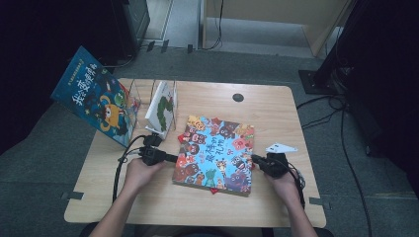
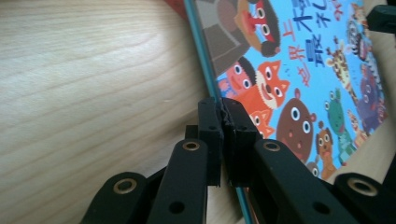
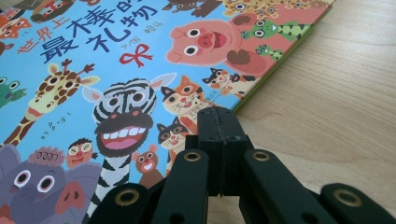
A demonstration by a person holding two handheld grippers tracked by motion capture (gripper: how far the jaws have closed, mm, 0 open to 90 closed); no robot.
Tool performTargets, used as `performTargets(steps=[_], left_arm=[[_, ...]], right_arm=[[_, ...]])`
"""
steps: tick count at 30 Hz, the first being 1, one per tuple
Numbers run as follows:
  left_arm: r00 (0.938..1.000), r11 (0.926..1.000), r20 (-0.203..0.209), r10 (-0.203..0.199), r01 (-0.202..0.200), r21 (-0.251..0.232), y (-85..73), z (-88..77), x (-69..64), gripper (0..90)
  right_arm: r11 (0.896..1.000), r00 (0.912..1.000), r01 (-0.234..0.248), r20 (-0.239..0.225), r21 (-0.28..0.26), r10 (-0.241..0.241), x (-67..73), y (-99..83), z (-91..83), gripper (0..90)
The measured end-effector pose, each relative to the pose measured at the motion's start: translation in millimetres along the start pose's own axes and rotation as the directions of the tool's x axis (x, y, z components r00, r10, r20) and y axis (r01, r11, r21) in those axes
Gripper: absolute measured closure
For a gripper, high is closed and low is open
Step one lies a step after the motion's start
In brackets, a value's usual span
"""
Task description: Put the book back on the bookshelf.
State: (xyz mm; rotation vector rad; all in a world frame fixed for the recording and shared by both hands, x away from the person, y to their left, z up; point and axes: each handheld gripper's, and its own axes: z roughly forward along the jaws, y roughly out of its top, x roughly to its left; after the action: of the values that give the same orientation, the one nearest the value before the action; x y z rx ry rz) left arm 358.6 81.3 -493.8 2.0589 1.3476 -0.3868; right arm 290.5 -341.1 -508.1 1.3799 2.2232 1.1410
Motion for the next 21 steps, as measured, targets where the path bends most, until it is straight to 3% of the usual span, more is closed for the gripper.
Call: performTargets(steps=[3,4,6,9,12,17,21], left_arm=[[0.9996,0.9995,-0.009,0.026,-0.027,-0.016,-2.1,-1.3,-6.6,86.6],[0.9998,0.9997,-0.006,0.019,-0.019,-0.014,-2.2,-1.9,-6.9,86.0],[0.9989,1.0000,0.047,-0.004,0.004,-0.006,-1.4,-2.0,-4.3,79.5],[0.9997,1.0000,0.025,0.005,-0.005,-0.004,-0.9,1.9,-3.7,76.5],[0.9998,0.9997,0.018,-0.003,0.004,-0.023,1.4,5.0,-0.4,65.4],[0.9987,0.9987,0.043,-0.028,0.030,-0.042,5.2,9.5,3.2,53.8],[0.9976,0.9982,0.066,-0.020,0.024,-0.055,6.2,11.3,2.8,46.9]], right_arm=[[0.999,0.9994,-0.033,-0.006,0.003,0.033,-3.1,-0.2,-0.9,90.0],[0.999,0.9987,-0.050,-0.012,0.005,0.050,-3.7,-0.2,-1.0,90.0],[0.999,0.9989,-0.043,-0.016,0.005,0.043,-4.2,-0.2,-0.8,90.0],[1.000,0.9995,-0.031,-0.006,0.005,0.031,-4.4,0.1,-0.1,90.0],[1.000,0.9999,-0.013,0.003,-0.001,0.013,-6.1,1.1,2.1,90.0],[1.000,0.9997,-0.001,0.023,-0.007,0.001,-8.7,3.2,6.5,90.0],[1.000,0.9994,-0.013,0.031,-0.013,0.013,-10.6,4.9,9.0,90.0]])
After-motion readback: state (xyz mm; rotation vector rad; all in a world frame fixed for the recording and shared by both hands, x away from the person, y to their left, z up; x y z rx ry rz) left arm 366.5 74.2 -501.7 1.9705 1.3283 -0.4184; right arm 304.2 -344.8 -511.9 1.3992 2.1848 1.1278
